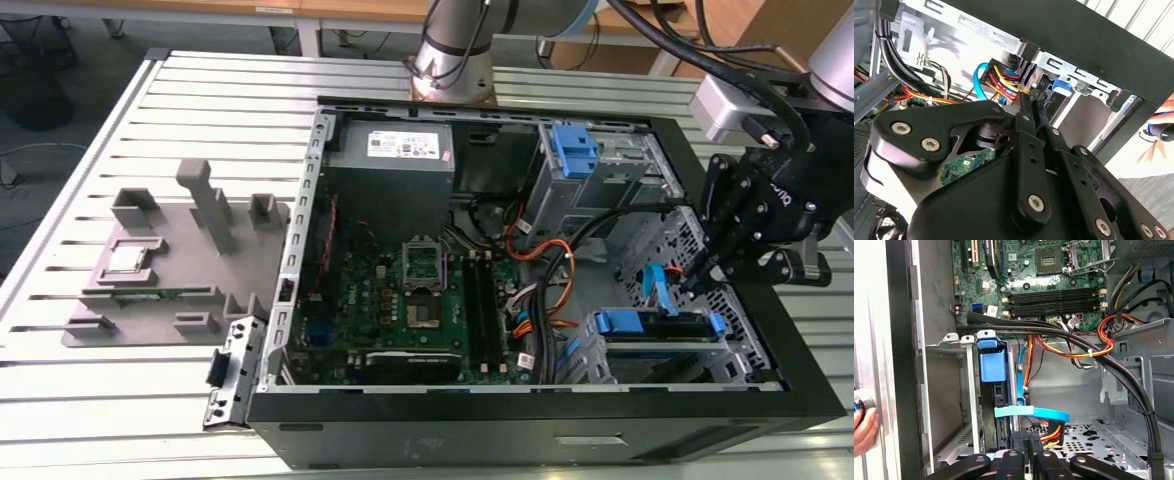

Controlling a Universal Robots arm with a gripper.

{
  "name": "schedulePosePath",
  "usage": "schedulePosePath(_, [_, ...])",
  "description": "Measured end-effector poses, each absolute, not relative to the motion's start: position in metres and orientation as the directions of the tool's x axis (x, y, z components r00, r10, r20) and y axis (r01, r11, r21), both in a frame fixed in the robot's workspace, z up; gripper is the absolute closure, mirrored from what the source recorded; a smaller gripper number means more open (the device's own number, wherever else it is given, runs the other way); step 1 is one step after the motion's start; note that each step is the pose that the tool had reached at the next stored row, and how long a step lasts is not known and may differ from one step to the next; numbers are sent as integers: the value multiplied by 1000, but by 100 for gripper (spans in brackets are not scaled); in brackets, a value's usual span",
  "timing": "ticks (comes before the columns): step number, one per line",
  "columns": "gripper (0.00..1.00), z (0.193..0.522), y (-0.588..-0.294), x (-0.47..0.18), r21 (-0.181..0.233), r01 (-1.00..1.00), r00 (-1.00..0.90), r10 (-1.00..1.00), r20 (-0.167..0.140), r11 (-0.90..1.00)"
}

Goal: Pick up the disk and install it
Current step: 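Insert the second disk wire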

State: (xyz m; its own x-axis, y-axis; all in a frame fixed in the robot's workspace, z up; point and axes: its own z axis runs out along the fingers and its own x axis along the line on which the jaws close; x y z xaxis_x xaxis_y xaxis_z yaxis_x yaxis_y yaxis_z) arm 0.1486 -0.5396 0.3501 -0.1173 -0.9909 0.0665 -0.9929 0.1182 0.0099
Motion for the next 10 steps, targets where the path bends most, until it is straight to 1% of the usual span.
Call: schedulePosePath(10, [84, 348, -545, 148, 5, -994, -111, -992, 66, 112])
